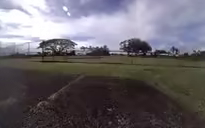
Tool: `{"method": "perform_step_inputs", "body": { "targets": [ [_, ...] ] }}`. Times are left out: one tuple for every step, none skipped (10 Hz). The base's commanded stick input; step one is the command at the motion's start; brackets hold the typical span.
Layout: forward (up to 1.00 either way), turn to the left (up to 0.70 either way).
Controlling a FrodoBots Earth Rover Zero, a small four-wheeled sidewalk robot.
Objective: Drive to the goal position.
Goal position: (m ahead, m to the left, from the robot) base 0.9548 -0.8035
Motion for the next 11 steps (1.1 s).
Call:
{"method": "perform_step_inputs", "body": {
  "targets": [
    [0.5,0.5],
    [0.5,0.5],
    [0.5,0.5],
    [0.5,0.5],
    [0.5,0.5],
    [0.5,0.5],
    [0.5,0.5],
    [0.5,0.5],
    [0.5,0.5],
    [0.5,0.5],
    [0.5,0.5]
  ]
}}
